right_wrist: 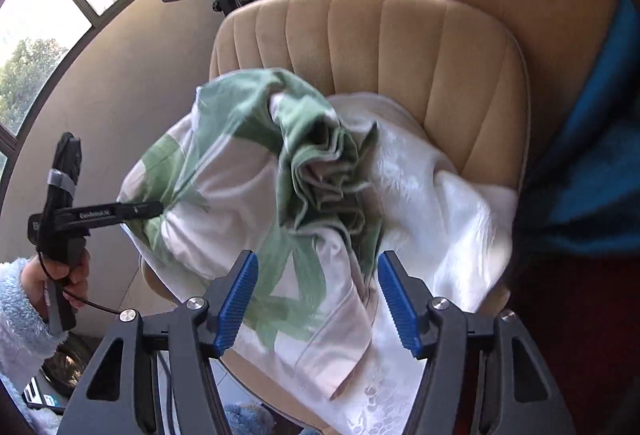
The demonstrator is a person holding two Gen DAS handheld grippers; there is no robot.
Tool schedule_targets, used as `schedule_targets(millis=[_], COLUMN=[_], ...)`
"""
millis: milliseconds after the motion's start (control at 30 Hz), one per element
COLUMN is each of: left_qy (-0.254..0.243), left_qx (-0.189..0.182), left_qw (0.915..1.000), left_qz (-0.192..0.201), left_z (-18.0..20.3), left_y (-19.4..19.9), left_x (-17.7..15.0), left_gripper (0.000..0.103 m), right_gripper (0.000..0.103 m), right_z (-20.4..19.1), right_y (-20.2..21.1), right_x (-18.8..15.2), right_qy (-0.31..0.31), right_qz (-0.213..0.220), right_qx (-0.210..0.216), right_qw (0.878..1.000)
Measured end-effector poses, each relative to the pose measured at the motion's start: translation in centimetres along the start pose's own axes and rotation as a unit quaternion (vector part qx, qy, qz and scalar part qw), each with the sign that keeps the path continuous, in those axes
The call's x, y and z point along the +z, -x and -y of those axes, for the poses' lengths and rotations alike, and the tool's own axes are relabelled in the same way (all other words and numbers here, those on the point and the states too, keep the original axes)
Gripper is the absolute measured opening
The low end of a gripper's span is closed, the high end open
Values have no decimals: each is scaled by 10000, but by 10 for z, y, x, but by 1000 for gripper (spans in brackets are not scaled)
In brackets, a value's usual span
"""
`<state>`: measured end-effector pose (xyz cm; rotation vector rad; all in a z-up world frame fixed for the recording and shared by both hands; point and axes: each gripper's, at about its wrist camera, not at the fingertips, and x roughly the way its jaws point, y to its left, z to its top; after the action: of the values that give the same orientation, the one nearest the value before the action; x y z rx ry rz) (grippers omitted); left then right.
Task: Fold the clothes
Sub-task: 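Lower the shirt onto the clothes stack and open both grippers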
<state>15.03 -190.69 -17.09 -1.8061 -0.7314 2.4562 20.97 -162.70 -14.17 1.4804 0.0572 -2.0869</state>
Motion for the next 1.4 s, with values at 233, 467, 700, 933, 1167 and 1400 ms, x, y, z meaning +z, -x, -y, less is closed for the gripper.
schedule_targets(millis=[233, 467, 700, 933, 1167, 1400], left_qy=[-845, -1094, -991, -647, -737, -1669], left_qx=[106, 203, 0, 148, 3, -45], left_qw=[9964, 9936, 9949, 9973, 9944, 9845], left_qz=[0, -213, -179, 329, 762, 535], left_z=[13, -7, -23, -34, 3, 77], left_y=[7, -1, 26, 78, 95, 22], left_x=[20, 9, 15, 15, 28, 38], left_gripper=[29, 35, 43, 42, 42, 42], right_gripper=[8, 9, 35, 66, 17, 22], right_z=[-3, -29, -42, -38, -16, -26], right_y=[-42, -26, -11, 0, -107, -138], right_x=[-25, -54, -50, 7, 22, 44], right_qy=[-867, -671, -333, -828, -1098, -452], right_qz=[-200, -481, 124, 927, 39, -108], right_qx=[-234, -129, -1201, -203, -242, -626], right_qw=[9958, 9965, 9921, 9920, 9937, 9970])
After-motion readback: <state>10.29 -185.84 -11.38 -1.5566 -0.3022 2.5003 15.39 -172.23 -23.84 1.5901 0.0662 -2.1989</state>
